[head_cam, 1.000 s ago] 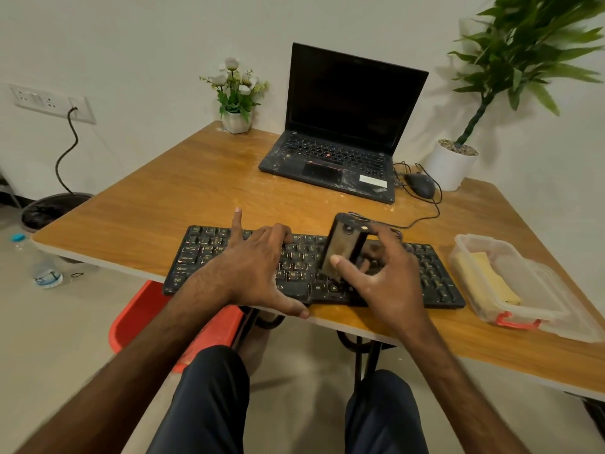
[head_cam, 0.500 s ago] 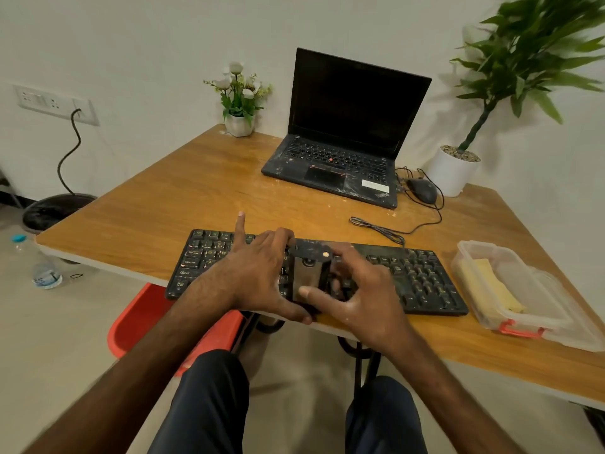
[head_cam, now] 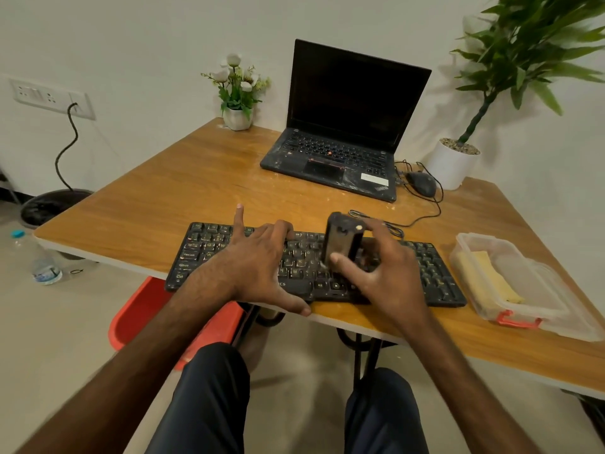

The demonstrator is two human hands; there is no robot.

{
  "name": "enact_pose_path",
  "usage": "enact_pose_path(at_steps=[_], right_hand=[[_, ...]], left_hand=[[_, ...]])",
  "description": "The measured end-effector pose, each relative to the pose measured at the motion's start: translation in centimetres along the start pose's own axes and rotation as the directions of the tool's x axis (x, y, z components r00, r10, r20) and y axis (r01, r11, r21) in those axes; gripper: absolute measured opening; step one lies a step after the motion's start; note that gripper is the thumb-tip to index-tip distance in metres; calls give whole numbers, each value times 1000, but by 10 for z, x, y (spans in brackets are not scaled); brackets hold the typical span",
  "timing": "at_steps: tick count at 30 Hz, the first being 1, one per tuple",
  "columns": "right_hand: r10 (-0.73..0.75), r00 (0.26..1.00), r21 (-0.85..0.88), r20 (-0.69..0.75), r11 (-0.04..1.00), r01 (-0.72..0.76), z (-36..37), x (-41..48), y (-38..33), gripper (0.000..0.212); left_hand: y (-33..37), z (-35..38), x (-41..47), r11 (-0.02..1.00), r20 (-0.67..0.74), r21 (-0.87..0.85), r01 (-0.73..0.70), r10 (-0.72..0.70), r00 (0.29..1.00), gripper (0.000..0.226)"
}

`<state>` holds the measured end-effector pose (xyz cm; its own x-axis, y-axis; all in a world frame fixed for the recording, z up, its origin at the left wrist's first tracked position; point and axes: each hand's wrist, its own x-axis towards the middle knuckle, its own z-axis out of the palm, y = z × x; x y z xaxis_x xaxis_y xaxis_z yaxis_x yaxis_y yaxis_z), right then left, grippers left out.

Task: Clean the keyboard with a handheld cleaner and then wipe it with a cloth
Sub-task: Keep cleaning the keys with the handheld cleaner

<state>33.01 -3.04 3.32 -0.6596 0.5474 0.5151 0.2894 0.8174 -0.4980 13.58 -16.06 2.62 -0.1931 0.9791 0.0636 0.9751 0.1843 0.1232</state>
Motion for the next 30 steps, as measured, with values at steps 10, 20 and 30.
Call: enact_pose_path(at_steps=[10,20,30], right_hand=[[-15,1000,62,21,998,14,-4,-38,-4,57],[52,996,52,-68,997,-49,-17,-58,9,60],[115,992,86,-42,990,-111,-11,-37,7,58]], left_hand=[[0,-1,0,1000,-1,-10,8,-8,1000,124],[0,-2,0,1000,-1,1,2,-2,1000,123],[1,-2,1,1000,9,12,-1,1,1000,124]])
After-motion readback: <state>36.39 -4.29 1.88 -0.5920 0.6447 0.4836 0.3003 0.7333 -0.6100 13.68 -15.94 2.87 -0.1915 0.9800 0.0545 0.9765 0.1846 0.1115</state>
